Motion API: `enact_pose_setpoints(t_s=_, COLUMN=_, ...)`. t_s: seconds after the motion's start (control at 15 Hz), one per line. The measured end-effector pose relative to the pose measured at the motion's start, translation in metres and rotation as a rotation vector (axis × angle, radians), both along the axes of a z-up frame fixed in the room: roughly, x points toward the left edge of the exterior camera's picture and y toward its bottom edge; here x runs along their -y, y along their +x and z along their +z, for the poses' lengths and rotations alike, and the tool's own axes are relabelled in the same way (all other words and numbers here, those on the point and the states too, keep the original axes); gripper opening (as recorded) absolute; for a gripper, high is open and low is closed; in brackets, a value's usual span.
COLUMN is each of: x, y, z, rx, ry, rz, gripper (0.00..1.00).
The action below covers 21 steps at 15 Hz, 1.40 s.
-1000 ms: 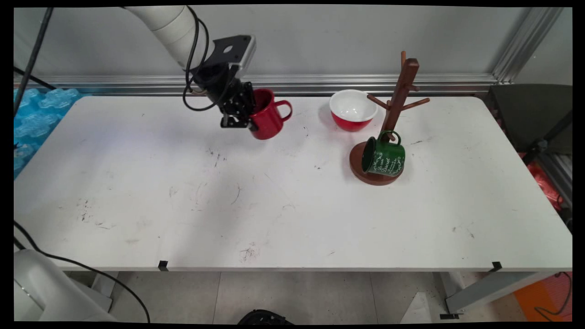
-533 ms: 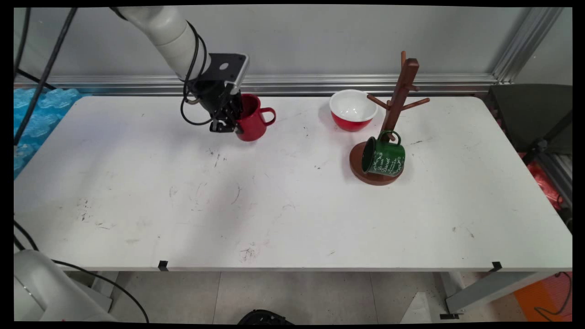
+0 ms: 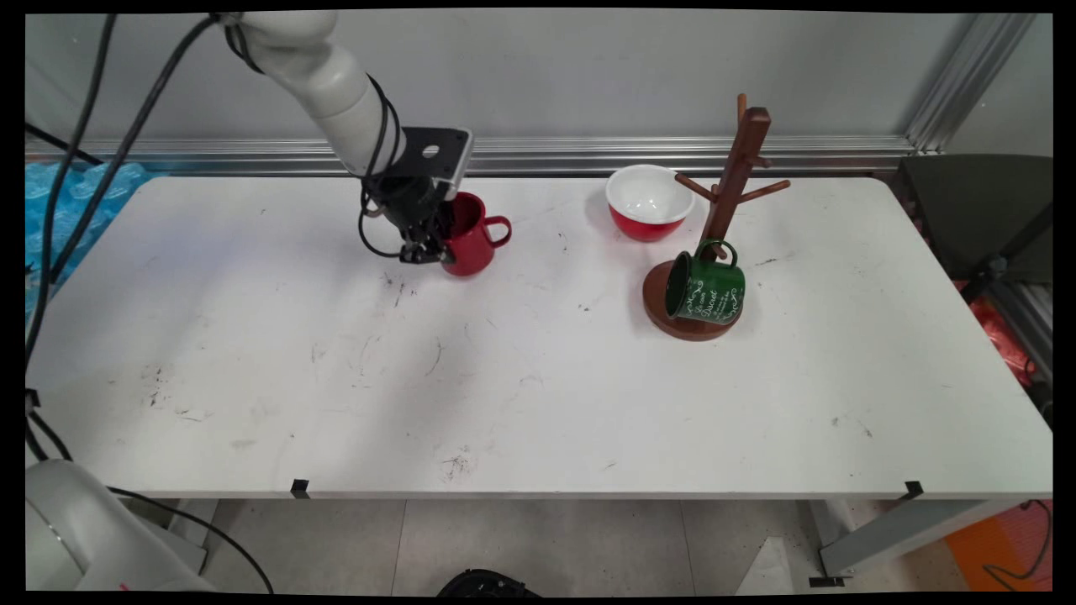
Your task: Place the picked object on the table
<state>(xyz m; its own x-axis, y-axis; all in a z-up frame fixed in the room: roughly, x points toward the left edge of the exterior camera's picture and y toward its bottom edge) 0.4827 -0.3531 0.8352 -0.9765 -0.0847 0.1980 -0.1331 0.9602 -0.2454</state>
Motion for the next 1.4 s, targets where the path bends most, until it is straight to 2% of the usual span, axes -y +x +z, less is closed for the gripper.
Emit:
enact_pose_setpoints(t_s=0.8, x=0.001, y=-0.02, z=-0.025, rx=-0.004, ry=0.011, rz=0.032, gripper=0.0)
enact_pose_setpoints(t_s=0.87, x=0.001, y=-0.021, z=-0.025, rx=-0.006, ry=0.01, rz=0.032, gripper=1.0)
enact_pose_setpoints(t_s=1.4, x=-0.004, y=-0.03, z=-0.026, rx=-0.019, ry=0.008, rz=0.03, gripper=1.0)
